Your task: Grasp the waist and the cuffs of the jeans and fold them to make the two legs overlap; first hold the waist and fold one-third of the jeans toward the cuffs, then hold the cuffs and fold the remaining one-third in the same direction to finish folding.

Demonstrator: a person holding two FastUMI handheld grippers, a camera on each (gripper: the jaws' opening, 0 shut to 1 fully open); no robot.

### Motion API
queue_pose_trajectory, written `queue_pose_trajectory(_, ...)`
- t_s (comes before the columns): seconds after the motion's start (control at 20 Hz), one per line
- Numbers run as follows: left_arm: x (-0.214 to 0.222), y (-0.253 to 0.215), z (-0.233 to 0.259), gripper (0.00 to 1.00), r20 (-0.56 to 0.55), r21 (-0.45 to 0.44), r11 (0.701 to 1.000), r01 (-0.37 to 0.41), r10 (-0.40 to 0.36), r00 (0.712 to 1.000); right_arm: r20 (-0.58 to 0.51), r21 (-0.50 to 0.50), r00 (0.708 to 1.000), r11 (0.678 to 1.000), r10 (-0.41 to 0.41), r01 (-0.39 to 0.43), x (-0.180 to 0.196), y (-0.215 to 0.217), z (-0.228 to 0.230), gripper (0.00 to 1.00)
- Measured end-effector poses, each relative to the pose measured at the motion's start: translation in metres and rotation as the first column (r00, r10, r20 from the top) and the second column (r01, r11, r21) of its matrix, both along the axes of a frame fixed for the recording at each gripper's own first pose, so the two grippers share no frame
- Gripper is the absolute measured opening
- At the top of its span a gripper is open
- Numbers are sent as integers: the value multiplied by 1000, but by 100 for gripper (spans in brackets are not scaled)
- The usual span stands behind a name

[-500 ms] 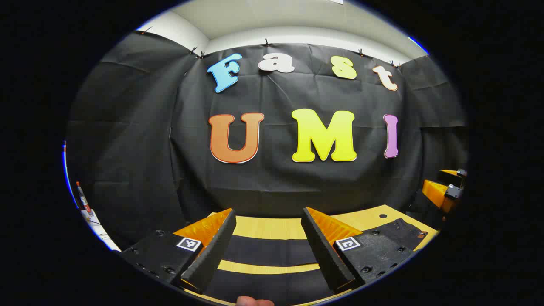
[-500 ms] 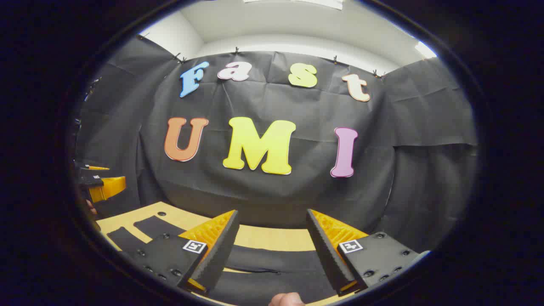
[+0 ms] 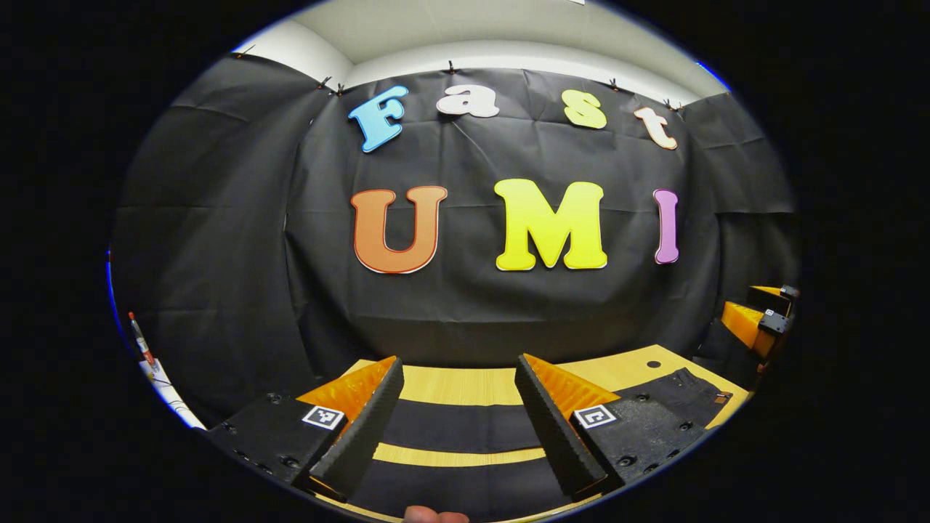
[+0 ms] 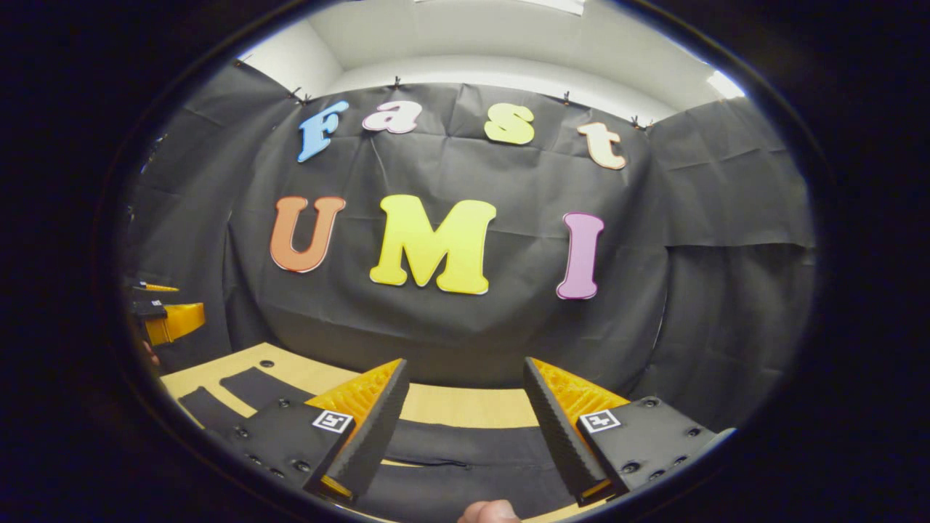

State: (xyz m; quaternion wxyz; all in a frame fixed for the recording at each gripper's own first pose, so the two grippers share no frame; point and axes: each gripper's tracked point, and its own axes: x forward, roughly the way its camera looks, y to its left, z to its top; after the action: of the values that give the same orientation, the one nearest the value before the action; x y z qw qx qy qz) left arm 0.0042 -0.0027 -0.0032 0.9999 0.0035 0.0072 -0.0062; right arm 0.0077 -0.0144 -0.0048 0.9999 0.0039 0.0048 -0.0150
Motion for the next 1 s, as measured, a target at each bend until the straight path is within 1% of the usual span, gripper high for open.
queue_pose_trajectory(0.15, 0, 0, -4, 99, -9, -8, 1000, -3, 3, 1000, -6, 1, 1000, 1000, -3, 3, 0, -2, -2, 96)
queue_pose_trajectory(0.45, -1, 8, -9, 99, -30, -13, 999, -30, 29, 999, -24, 4, 999, 999, -33, 33, -1, -23, -7, 97)
queue_pose_trajectory(0.6, -1, 22, -18, 99, -58, -34, 998, -54, 52, 997, -70, 28, 995, 997, -68, 70, 1, -48, -20, 96)
queue_pose_trajectory(0.7, -1, 37, -34, 99, -117, -78, 994, -81, 71, 991, -106, 37, 988, 992, -113, 118, 1, -78, -30, 96)
queue_pose_trajectory(0.75, -3, 47, -44, 99, -154, -106, 989, -102, 85, 984, -128, 42, 982, 988, -141, 147, 1, -95, -36, 96)
queue_pose_trajectory(0.85, -9, 66, -74, 99, -236, -180, 975, -129, 85, 968, -193, 59, 963, 978, -186, 201, -2, -132, -56, 96)
queue_pose_trajectory(0.95, -21, 89, -111, 99, -332, -222, 960, -171, 91, 939, -289, 86, 929, 961, -229, 264, -9, -171, -87, 96)
queue_pose_trajectory(1.0, -26, 100, -128, 98, -377, -264, 944, -199, 89, 922, -338, 99, 909, 951, -244, 292, -16, -189, -103, 96)
